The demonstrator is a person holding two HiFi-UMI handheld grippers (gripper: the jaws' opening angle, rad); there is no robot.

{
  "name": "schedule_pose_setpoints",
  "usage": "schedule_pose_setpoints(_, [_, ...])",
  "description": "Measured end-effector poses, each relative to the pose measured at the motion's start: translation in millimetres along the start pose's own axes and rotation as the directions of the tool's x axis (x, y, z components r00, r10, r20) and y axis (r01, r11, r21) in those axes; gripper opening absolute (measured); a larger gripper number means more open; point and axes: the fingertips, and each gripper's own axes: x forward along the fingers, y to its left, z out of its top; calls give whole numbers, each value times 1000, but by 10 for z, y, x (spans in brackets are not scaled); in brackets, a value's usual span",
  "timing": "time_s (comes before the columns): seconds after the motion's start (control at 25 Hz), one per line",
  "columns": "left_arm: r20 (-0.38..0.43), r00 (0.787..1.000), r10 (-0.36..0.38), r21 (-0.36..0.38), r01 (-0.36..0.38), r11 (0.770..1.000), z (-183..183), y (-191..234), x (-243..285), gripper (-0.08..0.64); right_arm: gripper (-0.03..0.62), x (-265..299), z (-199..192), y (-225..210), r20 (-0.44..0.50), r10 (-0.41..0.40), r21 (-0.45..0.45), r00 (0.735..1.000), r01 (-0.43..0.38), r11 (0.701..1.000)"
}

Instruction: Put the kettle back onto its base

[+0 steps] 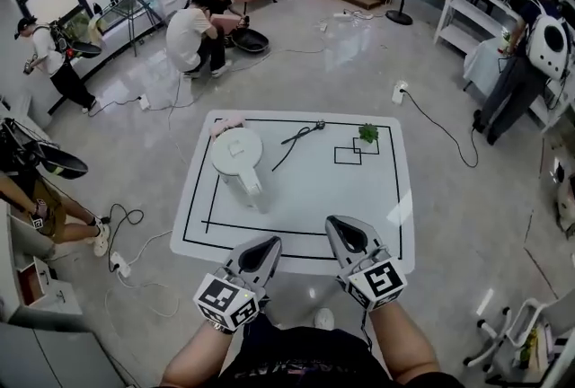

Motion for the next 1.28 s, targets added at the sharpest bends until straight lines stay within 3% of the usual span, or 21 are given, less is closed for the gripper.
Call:
schedule_pose_setpoints(0.36, [6, 985, 172, -28, -172, 985, -259, -534, -122, 5, 2, -417, -216, 30, -66, 157, 63, 985, -153, 986])
schedule_pose_setpoints(0.6, [29, 972, 234, -39, -233, 972, -247, -499, -200, 5, 2, -442, -251, 150, -79, 209, 67, 975, -204, 977])
schedule_pose_setpoints(1.28, [70, 960, 270, -30, -269, 963, -89, -333, -481, 5, 2, -292, -161, 488, -69, 235, 62, 970, -231, 971])
